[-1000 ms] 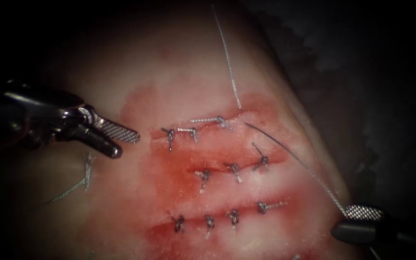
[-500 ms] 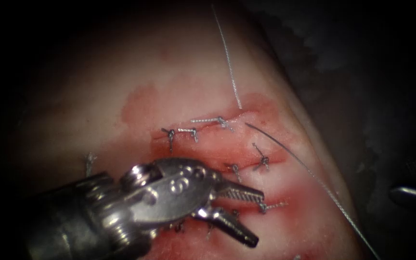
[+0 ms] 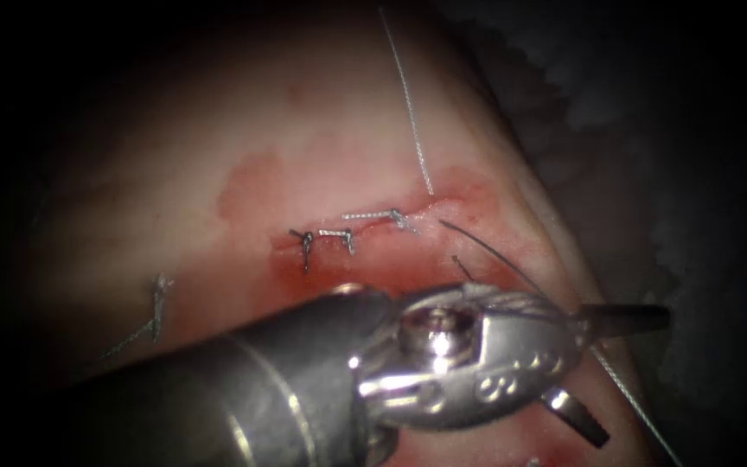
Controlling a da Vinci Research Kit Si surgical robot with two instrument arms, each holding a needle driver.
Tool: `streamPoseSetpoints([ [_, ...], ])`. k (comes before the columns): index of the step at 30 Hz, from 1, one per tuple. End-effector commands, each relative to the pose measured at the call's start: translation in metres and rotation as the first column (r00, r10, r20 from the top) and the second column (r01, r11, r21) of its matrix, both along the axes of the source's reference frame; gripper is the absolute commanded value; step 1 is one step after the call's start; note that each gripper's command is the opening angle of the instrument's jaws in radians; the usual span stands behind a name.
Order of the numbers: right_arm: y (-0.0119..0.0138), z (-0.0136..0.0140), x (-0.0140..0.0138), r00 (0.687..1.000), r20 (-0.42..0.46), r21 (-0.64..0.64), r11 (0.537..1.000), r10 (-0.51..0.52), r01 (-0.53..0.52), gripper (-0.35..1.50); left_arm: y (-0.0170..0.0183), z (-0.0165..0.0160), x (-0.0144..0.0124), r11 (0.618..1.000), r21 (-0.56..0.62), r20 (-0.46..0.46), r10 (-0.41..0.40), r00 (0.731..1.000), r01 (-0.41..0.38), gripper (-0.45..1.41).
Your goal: Wound Closure
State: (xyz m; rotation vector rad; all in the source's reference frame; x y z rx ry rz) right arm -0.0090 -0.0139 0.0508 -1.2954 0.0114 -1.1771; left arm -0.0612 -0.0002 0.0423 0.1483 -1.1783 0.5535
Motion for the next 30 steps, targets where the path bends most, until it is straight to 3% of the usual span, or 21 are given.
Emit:
streamPoseSetpoints([
  [1,0.0,0.0015,-0.0002,1.0,0.002,0.0,1.0,0.012,-0.012,0.83,0.0004,0.0004,-0.001,0.999,-0.031,-0.013,0.012,1.0,-0.012,0.72],
  [6,0.0,0.0018,0.0008,0.998,0.0,0.019,0.998,0.056,-0.056,0.81,-0.0032,0.0031,-0.0037,0.975,-0.177,-0.019,0.131,0.991,-0.133,0.72],
  [14,-0.0003,0.0024,0.0022,0.999,-0.043,0.024,1.0,0.018,-0.017,0.84,-0.0047,0.0037,-0.0046,0.948,-0.257,-0.076,0.174,0.982,-0.188,0.59],
  [20,-0.0006,0.0029,0.0024,0.998,-0.052,0.028,0.999,0.024,-0.022,0.84,-0.0046,0.0041,-0.0049,0.945,-0.275,-0.098,0.155,0.983,-0.176,0.34],
  [22,-0.0007,0.0029,0.0024,0.998,-0.056,0.031,0.999,0.026,-0.024,0.84,-0.0046,0.0041,-0.005,0.945,-0.275,-0.099,0.154,0.983,-0.175,0.37],
  [24,-0.0009,0.0032,0.0027,0.998,-0.058,0.034,0.999,0.029,-0.027,0.86,-0.0048,0.0047,-0.0055,0.943,-0.285,-0.103,0.15,0.983,-0.174,0.52],
  [30,-0.0014,0.0036,0.0036,0.998,-0.053,0.046,0.999,0.021,-0.018,0.88,-0.0055,0.0059,-0.0061,0.939,-0.307,-0.12,0.125,0.985,-0.157,0.52],
])
